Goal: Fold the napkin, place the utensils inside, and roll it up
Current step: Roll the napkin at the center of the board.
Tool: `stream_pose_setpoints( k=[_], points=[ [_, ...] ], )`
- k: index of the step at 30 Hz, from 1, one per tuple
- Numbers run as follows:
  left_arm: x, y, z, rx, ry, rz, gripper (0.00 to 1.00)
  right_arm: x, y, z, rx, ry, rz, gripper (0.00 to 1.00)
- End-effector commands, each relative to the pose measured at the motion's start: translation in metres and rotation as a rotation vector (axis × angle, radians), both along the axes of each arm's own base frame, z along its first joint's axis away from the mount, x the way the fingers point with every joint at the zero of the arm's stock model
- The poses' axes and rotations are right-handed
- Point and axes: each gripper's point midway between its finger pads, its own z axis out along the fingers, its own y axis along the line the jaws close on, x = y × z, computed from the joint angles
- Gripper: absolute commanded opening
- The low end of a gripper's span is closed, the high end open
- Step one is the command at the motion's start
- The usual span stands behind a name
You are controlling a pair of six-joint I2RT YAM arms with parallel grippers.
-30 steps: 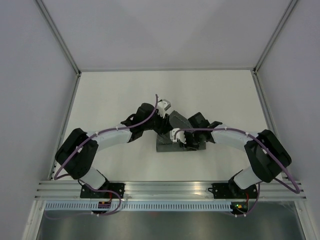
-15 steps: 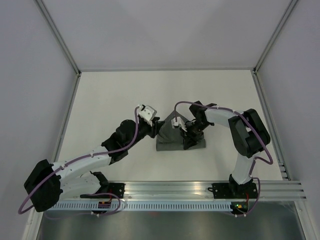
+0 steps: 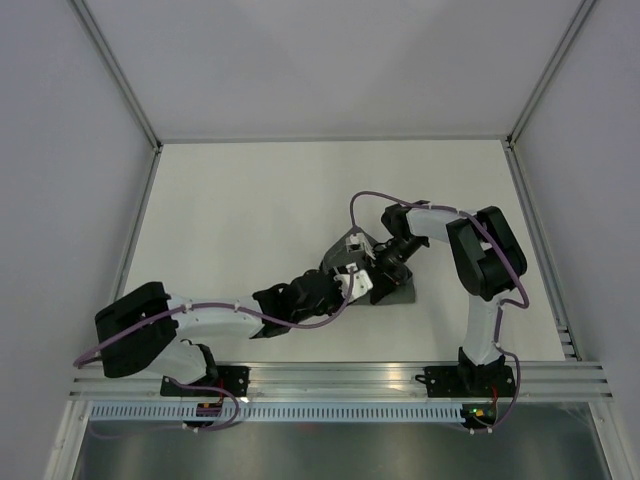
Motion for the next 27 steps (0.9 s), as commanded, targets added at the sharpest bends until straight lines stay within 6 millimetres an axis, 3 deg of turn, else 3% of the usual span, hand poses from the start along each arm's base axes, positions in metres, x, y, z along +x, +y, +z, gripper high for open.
stream_pose_setpoints(
  k=[1,6,13,27],
  points=[
    [-0.01,-0.024,-0.002,0.073,-0.057,-0.109,0.44,-0.011,-0.025,-0.033,-0.124,0.026,0.055,0.25],
    [-0.024,-0.044,-0.022,0.109,-0.047,-0.185,0.47,-0.01,-0.027,-0.035,-0.132,0.038,0.049,0.25],
    [-0.036,-0.054,-0.043,0.122,-0.005,-0.248,0.5,-0.007,-0.032,-0.041,-0.148,0.054,0.032,0.25],
    [-0.029,-0.065,-0.073,0.18,-0.046,-0.27,0.49,-0.002,-0.035,-0.046,-0.159,0.073,0.018,0.25]
  ],
)
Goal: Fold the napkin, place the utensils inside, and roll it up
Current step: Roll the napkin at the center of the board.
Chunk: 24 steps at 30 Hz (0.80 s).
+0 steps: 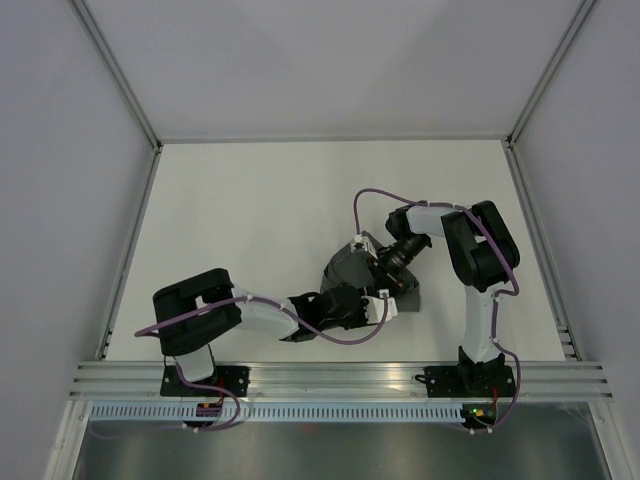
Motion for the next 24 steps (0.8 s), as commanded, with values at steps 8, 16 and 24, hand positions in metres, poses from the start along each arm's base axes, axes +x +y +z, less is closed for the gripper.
stream_pose_setpoints(
  k=[8,16,24],
  points=[
    [-0.008,-0.011,-0.022,0.046,0.021,-0.068,0.26,0.015,-0.026,-0.046,-0.119,-0.118,0.084,0.25],
    [-0.018,-0.004,-0.043,0.104,0.131,-0.06,0.02,0.022,-0.025,-0.041,-0.117,-0.141,0.064,0.38],
    [-0.028,0.0,-0.051,0.106,0.328,-0.05,0.02,0.046,-0.023,-0.011,-0.073,-0.25,-0.003,0.54]
  ],
)
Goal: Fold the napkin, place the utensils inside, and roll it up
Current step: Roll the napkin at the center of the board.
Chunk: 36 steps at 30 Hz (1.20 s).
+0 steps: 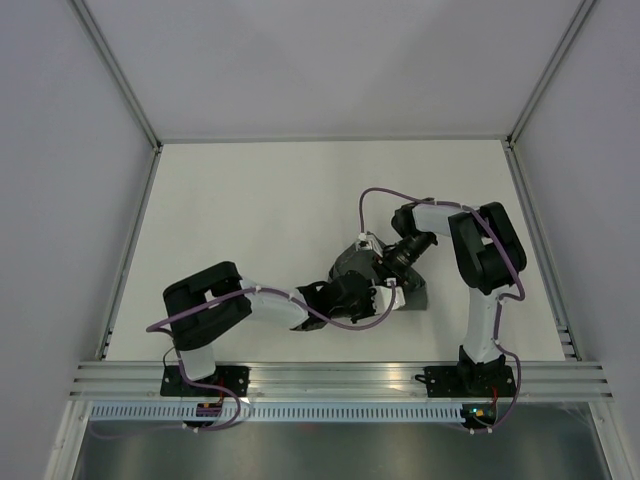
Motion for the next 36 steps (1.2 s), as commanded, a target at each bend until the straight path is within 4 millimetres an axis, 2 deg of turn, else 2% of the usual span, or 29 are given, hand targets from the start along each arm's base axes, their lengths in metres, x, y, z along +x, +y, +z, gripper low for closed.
stream_pose_setpoints(
  k=[1,11,16,17,19,20,21,22,23,24,25,27,28,29,32,34,35,36],
  points=[
    [-0.033,0.022,-0.047,0.106,0.27,-0.019,0.02,0.05,-0.008,-0.014,-0.007,-0.292,0.033,0.55],
    [-0.033,0.032,-0.058,0.126,0.453,0.055,0.02,0.099,-0.018,0.043,0.046,-0.466,-0.155,0.61],
    [-0.033,0.033,-0.062,0.126,0.557,0.07,0.02,0.123,-0.036,0.065,0.063,-0.578,-0.289,0.61],
    [-0.032,0.034,-0.065,0.126,0.581,0.087,0.02,0.13,-0.041,0.078,0.07,-0.635,-0.323,0.61],
    [-0.029,0.036,-0.066,0.121,0.632,0.098,0.02,0.125,-0.046,0.082,0.073,-0.668,-0.342,0.61],
    [-0.029,0.039,-0.072,0.132,0.659,0.112,0.02,0.128,-0.048,0.097,0.086,-0.747,-0.354,0.62],
    [-0.024,0.038,-0.07,0.122,0.679,0.111,0.02,0.119,-0.051,0.092,0.079,-0.75,-0.357,0.62],
    [-0.027,0.04,-0.071,0.123,0.732,0.136,0.02,0.115,-0.052,0.105,0.088,-0.817,-0.36,0.62],
    [-0.024,0.043,-0.075,0.126,0.76,0.15,0.02,0.117,-0.054,0.108,0.09,-0.872,-0.361,0.63],
    [-0.025,0.041,-0.072,0.116,0.785,0.141,0.02,0.106,-0.056,0.098,0.083,-0.873,-0.358,0.63],
    [-0.026,0.043,-0.074,0.123,0.815,0.146,0.02,0.101,-0.057,0.108,0.095,-0.927,-0.353,0.64],
    [-0.022,0.041,-0.073,0.116,0.862,0.149,0.02,0.085,-0.058,0.098,0.1,-0.944,-0.312,0.66],
    [-0.023,0.044,-0.075,0.129,0.891,0.163,0.02,0.08,-0.058,0.102,0.105,-0.975,-0.299,0.66],
    [-0.022,0.047,-0.081,0.139,0.916,0.173,0.02,0.07,-0.057,0.094,0.102,-0.963,-0.279,0.66],
    [-0.025,0.048,-0.084,0.17,0.982,0.174,0.02,0.058,-0.05,0.089,0.108,-1.003,-0.226,0.66],
    [-0.025,0.048,-0.09,0.192,1.02,0.181,0.02,0.049,-0.05,0.076,0.076,-1.016,-0.215,0.66],
    [-0.023,0.048,-0.09,0.193,1.035,0.192,0.02,0.042,-0.044,0.067,0.08,-1.029,-0.187,0.66],
    [-0.026,0.051,-0.095,0.203,1.064,0.195,0.02,0.042,-0.046,0.065,0.051,-1.063,-0.183,0.66]
  ],
)
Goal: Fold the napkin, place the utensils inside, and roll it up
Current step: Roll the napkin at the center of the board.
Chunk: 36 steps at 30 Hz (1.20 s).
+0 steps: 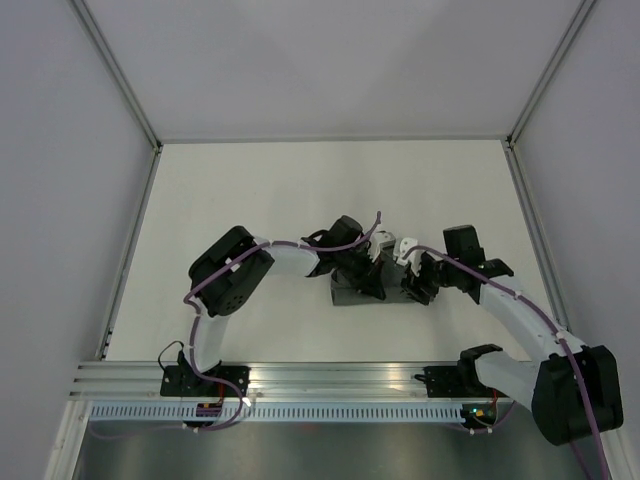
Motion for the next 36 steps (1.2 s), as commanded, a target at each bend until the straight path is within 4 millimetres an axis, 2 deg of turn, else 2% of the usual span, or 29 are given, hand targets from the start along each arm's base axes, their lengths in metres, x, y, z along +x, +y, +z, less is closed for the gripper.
stream_pose_setpoints(
  k=[1,2,12,17,24,27,30,34,36],
  points=[
    [-0.048,0.064,-0.091,0.359,0.281,0.038,0.02,0.003,0.007,-0.005,-0.048,-0.14,0.026,0.66],
    [-0.045,0.066,-0.091,0.362,0.294,0.049,0.02,-0.004,0.013,-0.013,-0.059,-0.157,0.05,0.66],
    [-0.04,0.07,-0.098,0.401,0.391,0.096,0.02,-0.023,0.031,-0.039,-0.126,-0.209,0.119,0.65],
    [-0.04,0.07,-0.1,0.417,0.418,0.104,0.02,-0.025,0.037,-0.048,-0.154,-0.221,0.139,0.62],
    [-0.042,0.07,-0.098,0.428,0.435,0.097,0.04,-0.021,0.035,-0.063,-0.206,-0.25,0.134,0.61],
    [-0.041,0.069,-0.096,0.426,0.442,0.096,0.07,-0.024,0.033,-0.07,-0.216,-0.227,0.134,0.55],
    [-0.039,0.067,-0.094,0.423,0.443,0.096,0.18,-0.026,0.032,-0.076,-0.22,-0.208,0.135,0.47],
    [-0.033,0.062,-0.082,0.395,0.423,0.098,0.26,-0.031,0.031,-0.082,-0.236,-0.166,0.142,0.36],
    [-0.027,0.058,-0.071,0.373,0.401,0.102,0.28,-0.033,0.032,-0.084,-0.236,-0.144,0.153,0.34]
  ],
)
